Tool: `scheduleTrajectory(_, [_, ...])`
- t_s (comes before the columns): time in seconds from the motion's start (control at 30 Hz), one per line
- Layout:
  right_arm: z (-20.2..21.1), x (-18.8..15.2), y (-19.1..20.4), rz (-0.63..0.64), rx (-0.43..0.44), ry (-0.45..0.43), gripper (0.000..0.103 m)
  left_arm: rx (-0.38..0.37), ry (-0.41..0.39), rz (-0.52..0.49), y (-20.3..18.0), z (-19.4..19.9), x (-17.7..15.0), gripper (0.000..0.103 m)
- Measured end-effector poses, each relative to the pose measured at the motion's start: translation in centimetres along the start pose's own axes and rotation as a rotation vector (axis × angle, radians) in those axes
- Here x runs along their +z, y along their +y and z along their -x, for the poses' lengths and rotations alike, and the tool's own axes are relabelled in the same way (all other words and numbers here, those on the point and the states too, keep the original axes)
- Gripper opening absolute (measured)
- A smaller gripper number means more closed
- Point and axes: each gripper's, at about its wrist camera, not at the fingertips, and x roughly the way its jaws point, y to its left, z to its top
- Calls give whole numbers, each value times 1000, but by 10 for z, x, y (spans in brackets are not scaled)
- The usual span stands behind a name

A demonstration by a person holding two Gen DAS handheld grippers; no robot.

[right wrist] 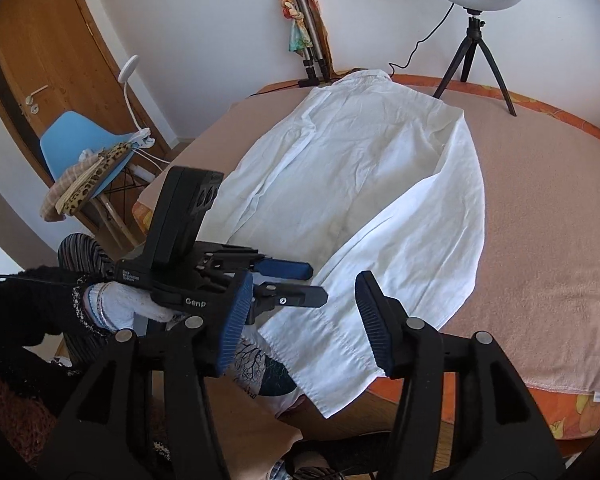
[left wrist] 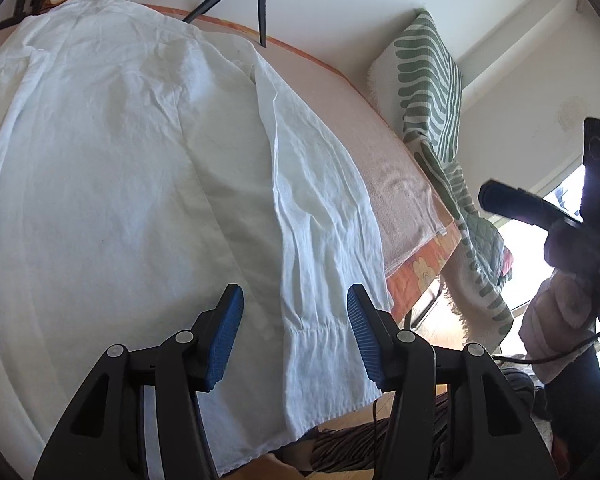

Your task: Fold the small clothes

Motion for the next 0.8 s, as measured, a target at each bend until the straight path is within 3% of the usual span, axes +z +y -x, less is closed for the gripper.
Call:
scheduleTrajectory(0.17, [-22,62,-53,-95,-91,-6,56,29,-18,-71,-10,1,-3,49])
scheduleTrajectory(0.3, [-59,115,-97,-147,-182,25,52,17,-21,-71,-7,-3,-4,9])
scheduleTrajectory(0.53, [-145,181,-156,-232,-329,127,51,-38,-42,-63,-11,-7,-3,2])
scheduleTrajectory(0.67, [-191,194,-168,-218,-410,198,34,-67,-52,-71,-16,-5,0,2])
scheduleTrajectory(0.73, [-210,197,-174,-209,-455,239,14,-82,-52,-75,-17,-4,1,2])
scheduleTrajectory(0.8, [-222,199,-179,-203,-502,261,4,-92,-53,-80,-18,-6,2,2])
